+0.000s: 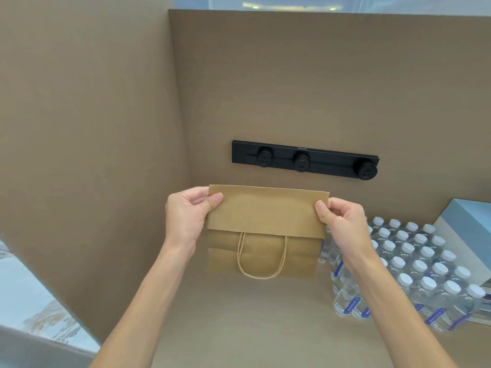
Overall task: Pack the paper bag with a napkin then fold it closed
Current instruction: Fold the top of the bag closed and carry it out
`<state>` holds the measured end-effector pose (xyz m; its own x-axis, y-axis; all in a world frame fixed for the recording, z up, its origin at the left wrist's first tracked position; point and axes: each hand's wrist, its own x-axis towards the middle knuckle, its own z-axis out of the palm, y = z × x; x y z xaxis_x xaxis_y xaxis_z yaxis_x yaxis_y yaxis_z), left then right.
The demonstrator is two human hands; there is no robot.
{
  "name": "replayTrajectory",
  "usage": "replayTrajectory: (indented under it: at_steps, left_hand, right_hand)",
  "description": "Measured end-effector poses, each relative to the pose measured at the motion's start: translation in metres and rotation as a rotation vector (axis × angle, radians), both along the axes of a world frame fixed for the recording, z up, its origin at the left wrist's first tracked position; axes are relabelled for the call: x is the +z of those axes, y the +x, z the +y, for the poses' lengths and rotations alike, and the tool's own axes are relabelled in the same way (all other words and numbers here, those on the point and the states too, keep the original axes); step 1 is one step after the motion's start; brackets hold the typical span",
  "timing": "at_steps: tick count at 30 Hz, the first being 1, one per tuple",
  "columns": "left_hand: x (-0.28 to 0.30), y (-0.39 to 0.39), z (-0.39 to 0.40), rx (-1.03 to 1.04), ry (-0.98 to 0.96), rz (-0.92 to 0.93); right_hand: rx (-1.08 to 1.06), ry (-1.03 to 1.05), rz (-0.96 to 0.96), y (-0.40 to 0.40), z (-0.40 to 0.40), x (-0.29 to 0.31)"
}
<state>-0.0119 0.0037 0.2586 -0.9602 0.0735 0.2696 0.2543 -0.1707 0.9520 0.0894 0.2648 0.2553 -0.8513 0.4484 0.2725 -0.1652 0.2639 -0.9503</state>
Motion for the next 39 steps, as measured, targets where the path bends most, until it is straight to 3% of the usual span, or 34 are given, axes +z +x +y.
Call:
replayTrajectory:
  at_steps: [19, 30, 39]
  left_hand:
    - [0.003, 0.038, -0.027, 0.133, 0.032, 0.004]
    - [-0.017, 0.072, -0.081, 0.366, 0.026, -0.031]
    - [-0.034, 0.095, -0.131, 0.438, 0.014, -0.039]
  right_hand:
    - [0.182, -0.068, 0.012, -0.002, -0.015, -0.002]
    - [0.366, -0.093, -0.019, -0.021, -0.068, -0.033]
    - [0.441, -0.102, -0.031, -0.014, -0.118, -0.046]
